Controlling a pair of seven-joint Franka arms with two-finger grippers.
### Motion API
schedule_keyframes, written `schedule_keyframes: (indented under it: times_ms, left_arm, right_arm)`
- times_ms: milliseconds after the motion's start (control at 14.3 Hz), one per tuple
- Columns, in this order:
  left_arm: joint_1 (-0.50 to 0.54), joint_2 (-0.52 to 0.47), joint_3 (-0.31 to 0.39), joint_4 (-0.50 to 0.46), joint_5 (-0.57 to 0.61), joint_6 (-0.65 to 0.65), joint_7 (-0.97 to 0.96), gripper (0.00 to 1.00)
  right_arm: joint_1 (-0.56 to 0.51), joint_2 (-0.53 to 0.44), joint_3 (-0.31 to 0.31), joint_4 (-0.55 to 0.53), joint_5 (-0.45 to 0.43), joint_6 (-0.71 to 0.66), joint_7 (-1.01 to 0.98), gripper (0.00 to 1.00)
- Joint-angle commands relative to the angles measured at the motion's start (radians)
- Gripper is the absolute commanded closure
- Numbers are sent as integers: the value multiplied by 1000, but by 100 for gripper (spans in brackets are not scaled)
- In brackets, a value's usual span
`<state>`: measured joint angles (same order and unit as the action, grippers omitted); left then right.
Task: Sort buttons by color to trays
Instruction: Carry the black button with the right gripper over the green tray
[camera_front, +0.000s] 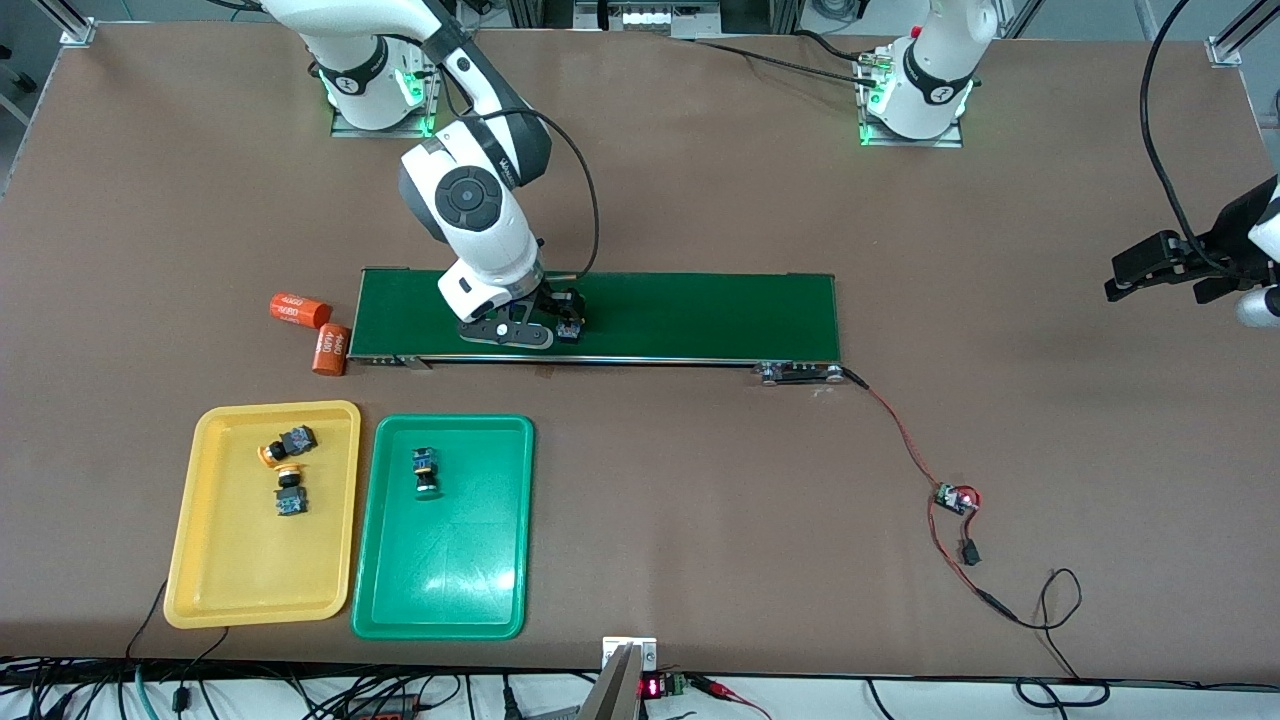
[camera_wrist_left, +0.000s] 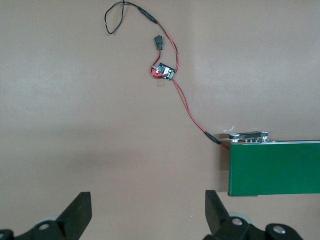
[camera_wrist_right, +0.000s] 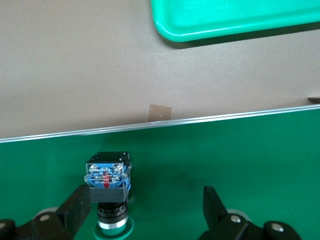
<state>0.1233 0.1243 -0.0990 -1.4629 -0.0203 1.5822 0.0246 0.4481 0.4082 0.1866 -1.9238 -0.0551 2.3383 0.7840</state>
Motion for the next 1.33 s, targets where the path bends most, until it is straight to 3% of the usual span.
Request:
schedule_keyframes:
  times_ms: [0,628,698,977,1047,1117,1187,1256]
  left_arm:
    - [3,-8,-4,13,-9,-24,1,0]
    - [1,-12,-2,12,-7,-36,0,0]
    - [1,-12,-2,12,-7,-36,1,0]
    - [1,-12,-2,12,-7,-36,1,0]
    - [1,-12,-2,12,-7,-36,1,0]
    - [1,-12,-2,12,-7,-36,1,0]
    - [1,-12,-2,12,-7,-36,1,0]
    - [1,-12,-2,12,-7,-37,1,0]
  right_arm:
    - [0,4,8,-4,-18,12,9,0]
    - [1,38,10,-4,-32,13,-48,0]
    - [0,43,10,-6,-32,13,-49,4]
    - [-3,61,8,-6,-34,12,-107,34]
    - [-9,66,8,-6,-34,10,-127,48]
    - [-14,64,7,-4,-32,7,-138,71]
    - [-16,61,7,2,-28,4,-129,86]
    - [-19,52,2,18,-23,1,-144,94]
